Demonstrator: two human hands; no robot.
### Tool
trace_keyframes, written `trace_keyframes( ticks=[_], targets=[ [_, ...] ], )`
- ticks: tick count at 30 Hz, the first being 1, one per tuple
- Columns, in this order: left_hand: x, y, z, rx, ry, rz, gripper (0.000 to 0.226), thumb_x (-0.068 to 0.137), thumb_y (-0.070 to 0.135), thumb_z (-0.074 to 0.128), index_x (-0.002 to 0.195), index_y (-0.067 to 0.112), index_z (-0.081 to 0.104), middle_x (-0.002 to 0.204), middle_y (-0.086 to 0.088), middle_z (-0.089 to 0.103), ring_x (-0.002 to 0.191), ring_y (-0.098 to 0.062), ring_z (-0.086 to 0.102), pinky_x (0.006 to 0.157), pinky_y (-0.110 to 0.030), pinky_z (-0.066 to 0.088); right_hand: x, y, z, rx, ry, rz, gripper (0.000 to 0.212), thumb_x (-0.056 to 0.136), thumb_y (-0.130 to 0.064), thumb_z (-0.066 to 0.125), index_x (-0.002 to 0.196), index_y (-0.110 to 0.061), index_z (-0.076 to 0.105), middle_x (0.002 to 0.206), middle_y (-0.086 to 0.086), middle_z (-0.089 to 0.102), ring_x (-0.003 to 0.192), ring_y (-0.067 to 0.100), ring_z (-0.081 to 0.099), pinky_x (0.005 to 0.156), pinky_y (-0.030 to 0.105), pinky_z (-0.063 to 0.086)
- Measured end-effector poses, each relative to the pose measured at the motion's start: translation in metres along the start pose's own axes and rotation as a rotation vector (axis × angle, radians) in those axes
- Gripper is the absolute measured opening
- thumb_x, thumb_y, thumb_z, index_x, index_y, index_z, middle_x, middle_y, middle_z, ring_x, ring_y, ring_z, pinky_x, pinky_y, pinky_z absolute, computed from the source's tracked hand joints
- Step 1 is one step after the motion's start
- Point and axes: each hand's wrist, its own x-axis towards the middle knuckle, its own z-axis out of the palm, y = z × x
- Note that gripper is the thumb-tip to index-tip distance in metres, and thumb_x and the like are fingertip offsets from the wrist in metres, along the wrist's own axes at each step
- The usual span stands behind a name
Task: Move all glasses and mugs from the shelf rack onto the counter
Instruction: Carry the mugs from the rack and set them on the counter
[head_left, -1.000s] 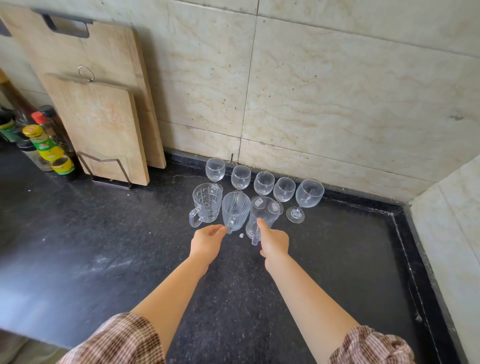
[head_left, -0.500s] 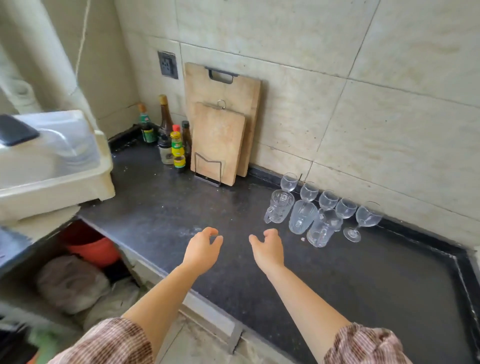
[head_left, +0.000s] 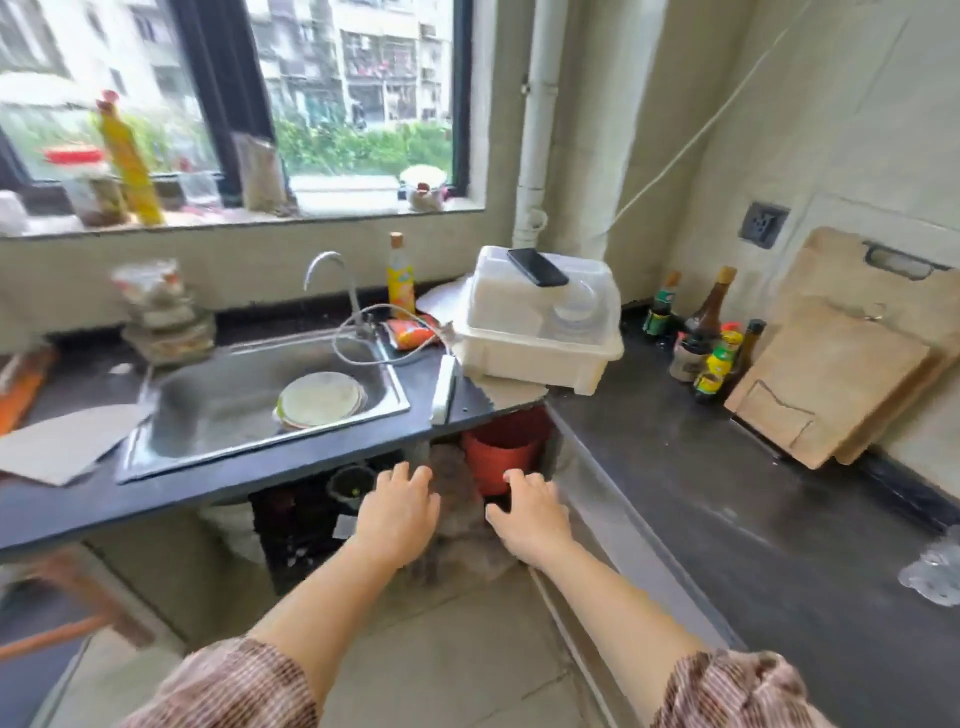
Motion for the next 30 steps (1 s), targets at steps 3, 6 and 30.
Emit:
trace_keyframes(
  ticks=[3, 6, 30],
  targets=[
    [-0.006, -0.076, -0.038, 0.019, 0.047, -0.139, 0.044, 0.096, 0.037, 0.041, 0.134, 0.015, 0.044, 0.135, -0.010, 0.047, 0.126, -0.031, 0.041, 0.096, -0.045, 0.045, 0.016, -0.081, 0.021, -0.088, -0.022, -0.173, 0.052, 0.090, -0.043, 0.050, 0.136, -0.020, 0.039, 0.136, 0.009, 0.043, 0.127, 0.031, 0.036, 0.099, 0.048, 0.037],
    [-0.009, -0.146, -0.074, -0.007, 0.104, -0.287, 0.046, 0.097, 0.037, 0.040, 0.137, 0.014, 0.041, 0.137, -0.012, 0.045, 0.126, -0.032, 0.040, 0.098, -0.046, 0.042, 0.033, -0.159, 0.039, -0.144, -0.051, -0.318, 0.053, 0.092, -0.042, 0.049, 0.138, -0.018, 0.038, 0.139, 0.010, 0.041, 0.131, 0.031, 0.033, 0.101, 0.049, 0.035],
    [0.065, -0.598, -0.290, -0.024, 0.395, -0.799, 0.044, 0.096, 0.038, 0.037, 0.136, 0.020, 0.041, 0.144, -0.008, 0.040, 0.130, -0.030, 0.036, 0.100, -0.046, 0.038, 0.173, -0.703, 0.201, -0.270, -0.064, -1.009, 0.050, 0.092, -0.039, 0.051, 0.134, -0.015, 0.040, 0.134, 0.010, 0.045, 0.124, 0.032, 0.038, 0.096, 0.048, 0.039]
  ],
)
